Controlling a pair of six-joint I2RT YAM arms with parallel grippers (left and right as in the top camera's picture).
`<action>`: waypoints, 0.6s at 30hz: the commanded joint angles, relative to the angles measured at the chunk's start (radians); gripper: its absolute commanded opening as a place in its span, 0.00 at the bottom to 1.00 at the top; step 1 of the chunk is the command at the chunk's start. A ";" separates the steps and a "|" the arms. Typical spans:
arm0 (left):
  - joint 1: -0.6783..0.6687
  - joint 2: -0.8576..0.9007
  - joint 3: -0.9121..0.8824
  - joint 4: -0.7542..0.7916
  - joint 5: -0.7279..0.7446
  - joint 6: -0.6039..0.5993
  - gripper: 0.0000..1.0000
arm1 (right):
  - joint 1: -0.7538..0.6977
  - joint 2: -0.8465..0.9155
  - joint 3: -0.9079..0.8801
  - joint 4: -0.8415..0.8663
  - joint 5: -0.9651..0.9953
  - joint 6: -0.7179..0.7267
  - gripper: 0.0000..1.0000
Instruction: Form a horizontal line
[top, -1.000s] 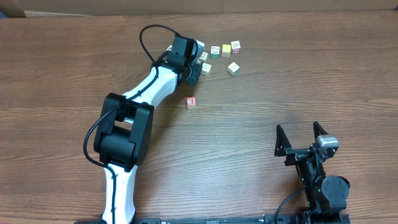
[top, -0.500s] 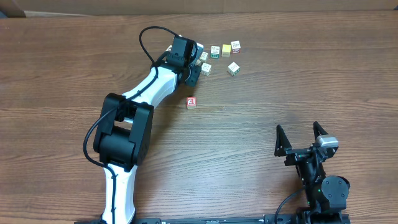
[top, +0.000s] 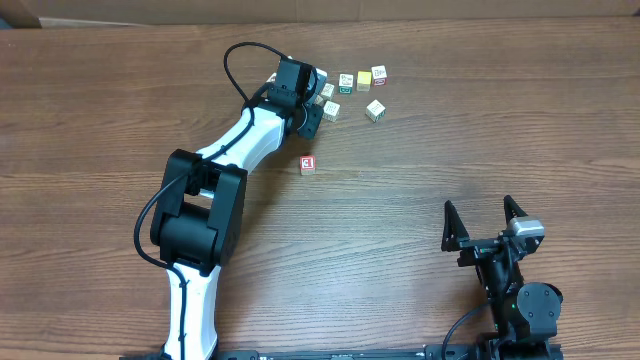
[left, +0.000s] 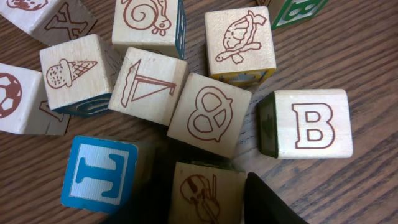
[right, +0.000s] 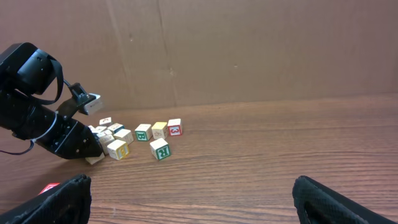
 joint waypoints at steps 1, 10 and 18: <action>-0.010 -0.008 0.006 0.004 0.006 -0.019 0.36 | -0.005 -0.008 -0.010 0.003 0.009 -0.007 1.00; -0.052 -0.034 0.007 -0.006 -0.108 -0.043 0.36 | -0.005 -0.008 -0.010 0.003 0.009 -0.007 1.00; -0.126 -0.044 0.007 -0.035 -0.275 -0.082 0.35 | -0.005 -0.008 -0.010 0.003 0.009 -0.007 1.00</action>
